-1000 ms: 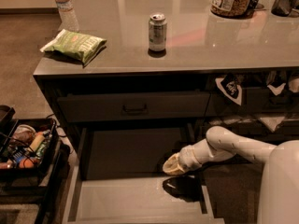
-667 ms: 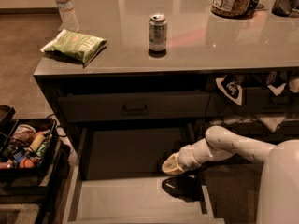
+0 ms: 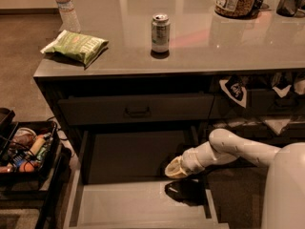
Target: Open middle drawer
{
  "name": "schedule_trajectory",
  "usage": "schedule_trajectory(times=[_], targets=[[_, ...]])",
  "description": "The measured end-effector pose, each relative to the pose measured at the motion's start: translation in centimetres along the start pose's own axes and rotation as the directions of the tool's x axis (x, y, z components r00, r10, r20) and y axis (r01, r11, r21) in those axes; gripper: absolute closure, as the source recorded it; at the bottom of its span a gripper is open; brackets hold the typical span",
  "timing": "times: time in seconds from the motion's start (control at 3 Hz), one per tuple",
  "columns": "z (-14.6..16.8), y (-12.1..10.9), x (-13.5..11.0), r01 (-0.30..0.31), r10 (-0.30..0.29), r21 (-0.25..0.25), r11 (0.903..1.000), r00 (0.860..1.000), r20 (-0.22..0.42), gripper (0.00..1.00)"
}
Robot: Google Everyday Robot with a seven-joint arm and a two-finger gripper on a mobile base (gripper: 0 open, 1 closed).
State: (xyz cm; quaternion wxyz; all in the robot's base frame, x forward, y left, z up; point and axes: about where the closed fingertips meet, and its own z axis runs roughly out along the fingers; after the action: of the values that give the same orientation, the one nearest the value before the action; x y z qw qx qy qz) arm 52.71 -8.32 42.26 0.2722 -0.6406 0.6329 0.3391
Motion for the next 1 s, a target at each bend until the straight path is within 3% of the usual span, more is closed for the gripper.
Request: schedule_trajectory(times=[0.33,0.67,1.0], targets=[[-1.3,0.8,-0.7,0.041,-0.041,0.057,0.9975,0.999,-0.004,0.35],[-4.7,3.3,-3.5,0.148,-0.148,0.196,0.9693,0.989,-0.018,0.12],[-5.1,7.5,-6.3,0.262,-0.270,0.324,0.9090,0.963,-0.021,0.00]])
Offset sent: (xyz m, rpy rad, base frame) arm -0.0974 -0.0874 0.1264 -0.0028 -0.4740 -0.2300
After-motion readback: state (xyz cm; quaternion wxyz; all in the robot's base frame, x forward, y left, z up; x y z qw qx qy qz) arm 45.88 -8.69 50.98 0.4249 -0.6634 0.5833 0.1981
